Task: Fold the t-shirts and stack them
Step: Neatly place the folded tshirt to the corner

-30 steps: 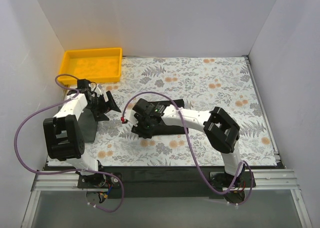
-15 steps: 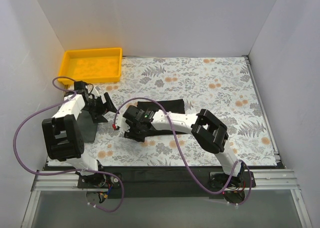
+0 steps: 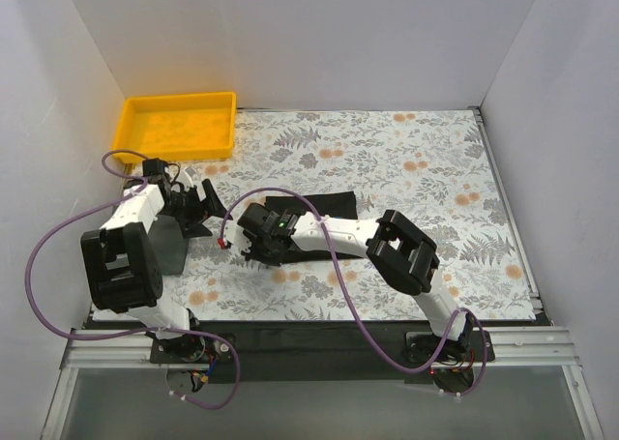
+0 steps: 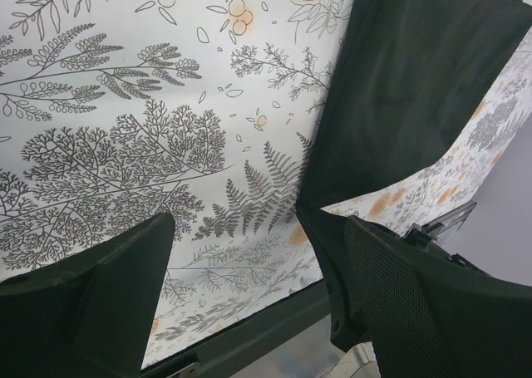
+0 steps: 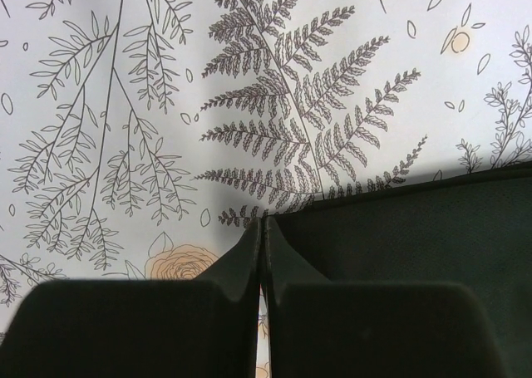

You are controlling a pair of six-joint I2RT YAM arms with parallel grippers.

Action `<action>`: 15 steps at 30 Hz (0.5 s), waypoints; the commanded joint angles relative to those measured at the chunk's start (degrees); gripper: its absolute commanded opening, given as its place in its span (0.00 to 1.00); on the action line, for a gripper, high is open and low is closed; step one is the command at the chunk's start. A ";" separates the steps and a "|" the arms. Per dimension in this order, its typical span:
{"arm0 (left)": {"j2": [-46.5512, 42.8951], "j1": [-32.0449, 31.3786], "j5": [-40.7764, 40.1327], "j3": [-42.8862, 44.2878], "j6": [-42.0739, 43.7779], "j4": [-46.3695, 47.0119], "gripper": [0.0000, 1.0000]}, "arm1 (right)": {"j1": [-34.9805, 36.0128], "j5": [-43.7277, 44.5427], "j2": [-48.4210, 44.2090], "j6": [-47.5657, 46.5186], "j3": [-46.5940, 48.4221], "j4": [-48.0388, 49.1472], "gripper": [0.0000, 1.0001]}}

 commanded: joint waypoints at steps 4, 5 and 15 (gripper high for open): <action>-3.57 0.35 3.46 -1.60 -1.16 1.66 0.82 | -0.49 -2.59 -3.01 0.11 0.37 0.65 0.01; -3.75 0.36 4.16 -2.31 -1.87 2.01 0.82 | -0.76 -3.12 -3.81 0.11 0.29 1.00 0.01; -3.22 -0.87 18.84 -18.30 -21.28 27.73 0.89 | -2.87 -7.34 -9.97 -0.42 -3.22 4.61 0.01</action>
